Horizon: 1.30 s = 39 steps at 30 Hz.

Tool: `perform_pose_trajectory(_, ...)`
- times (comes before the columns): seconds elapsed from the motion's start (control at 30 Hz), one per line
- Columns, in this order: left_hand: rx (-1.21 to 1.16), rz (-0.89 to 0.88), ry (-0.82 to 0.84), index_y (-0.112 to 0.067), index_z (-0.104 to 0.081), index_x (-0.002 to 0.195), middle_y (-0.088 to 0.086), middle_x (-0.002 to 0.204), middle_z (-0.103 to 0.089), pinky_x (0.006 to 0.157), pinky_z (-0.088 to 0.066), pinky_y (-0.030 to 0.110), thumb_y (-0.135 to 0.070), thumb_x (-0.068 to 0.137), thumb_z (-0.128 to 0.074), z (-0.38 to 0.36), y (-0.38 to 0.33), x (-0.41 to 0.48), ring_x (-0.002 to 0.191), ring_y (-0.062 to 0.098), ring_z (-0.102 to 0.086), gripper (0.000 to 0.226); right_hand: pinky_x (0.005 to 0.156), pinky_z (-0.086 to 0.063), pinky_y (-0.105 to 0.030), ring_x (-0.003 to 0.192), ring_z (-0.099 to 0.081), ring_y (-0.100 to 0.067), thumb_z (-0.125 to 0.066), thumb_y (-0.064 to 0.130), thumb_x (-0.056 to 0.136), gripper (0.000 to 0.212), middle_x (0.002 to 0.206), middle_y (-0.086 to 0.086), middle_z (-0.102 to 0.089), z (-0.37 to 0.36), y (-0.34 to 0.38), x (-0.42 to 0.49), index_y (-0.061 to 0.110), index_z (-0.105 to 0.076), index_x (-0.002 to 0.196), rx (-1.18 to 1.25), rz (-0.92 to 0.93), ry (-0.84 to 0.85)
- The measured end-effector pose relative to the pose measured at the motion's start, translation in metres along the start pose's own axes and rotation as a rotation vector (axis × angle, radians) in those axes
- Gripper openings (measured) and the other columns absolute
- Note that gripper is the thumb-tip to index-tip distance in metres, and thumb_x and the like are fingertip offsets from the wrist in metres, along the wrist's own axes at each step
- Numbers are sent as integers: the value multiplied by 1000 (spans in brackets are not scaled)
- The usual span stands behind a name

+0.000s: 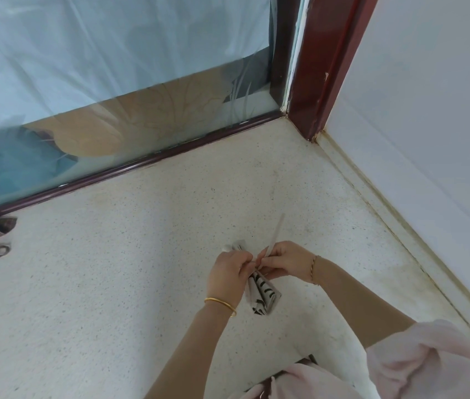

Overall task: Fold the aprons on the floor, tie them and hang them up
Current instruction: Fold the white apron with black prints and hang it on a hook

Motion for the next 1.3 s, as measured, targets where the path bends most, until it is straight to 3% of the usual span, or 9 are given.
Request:
perform_pose_trajectory(0.17,47,187,120,-14,-62,81,-2,71,-57,59,-37,24,-24,91,-57,-18,6,2,67,15,-52,16,70,-52,-25,67,-59,-11,-59,5,89,18,75,-1,-63,0,-15,5,17,-63,77,-308,-5,-237)
perform_pose_trajectory(0.33,20,356,193,-16,-67,101,0,93,-69,72,-44,20,-23,90,-59,-31,17,1,87,15,-62,15,72,-58,-42,77,-68,-31,-61,6,87,14,87,-20,-68,1,-33,3,10,-49,80,-207,-12,-485)
perform_pose_trajectory(0.53,31,400,354,-13,-70,91,-3,81,-65,66,-43,21,-17,93,-49,-48,16,12,77,16,-60,22,67,-46,-26,78,-54,-15,-63,28,87,21,86,4,-51,6,-11,-6,15,-54,74,-599,82,-682)
perform_pose_trajectory(0.77,-19,457,480,-15,-58,76,-3,67,-57,61,-41,23,-18,90,-47,-59,17,14,71,17,-54,18,68,-43,-21,76,-52,-10,-63,26,86,14,87,10,-52,2,0,-1,23,-55,75,-634,232,-556)
perform_pose_trajectory(0.93,-395,618,361,-14,-64,66,2,64,-66,68,-51,21,-18,90,-57,-56,27,13,65,20,-61,26,82,-49,-28,95,-58,-15,-51,21,91,27,106,4,-63,10,-12,1,24,-55,117,-712,-3,-341)
perform_pose_trajectory(1.0,-477,643,333,-15,-69,70,5,73,-72,83,-54,32,-21,89,-62,-55,29,15,81,27,-68,21,76,-49,-29,90,-59,-16,-50,22,92,15,98,2,-63,17,-8,-4,21,-60,104,-825,-20,-406)
perform_pose_trajectory(1.1,-544,666,294,-12,-70,78,4,76,-72,77,-54,29,-15,88,-63,-54,33,15,75,20,-66,12,72,-51,-29,80,-59,-13,-52,21,89,13,90,2,-66,21,-2,-9,17,-64,87,-918,-17,-494)
perform_pose_trajectory(1.2,-581,675,283,6,-69,83,4,74,-68,64,-52,23,0,83,-65,-52,33,15,65,15,-62,7,65,-49,-26,79,-63,-14,-56,29,86,18,85,3,-69,12,-2,-8,19,-67,77,-992,-77,-368)
perform_pose_trajectory(1.3,-557,686,301,-3,-68,73,7,73,-66,71,-56,28,10,78,-64,-49,31,14,66,18,-63,14,60,-46,-23,62,-59,-11,-55,28,79,26,65,4,-67,8,-6,-11,24,-60,53,-779,-131,-293)
Point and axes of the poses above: each hand's wrist, its own x-axis towards the middle knuckle, its own z-axis out of the back of the hand, y = z × x, the point moved 7 cm from there along x, towards the middle knuckle
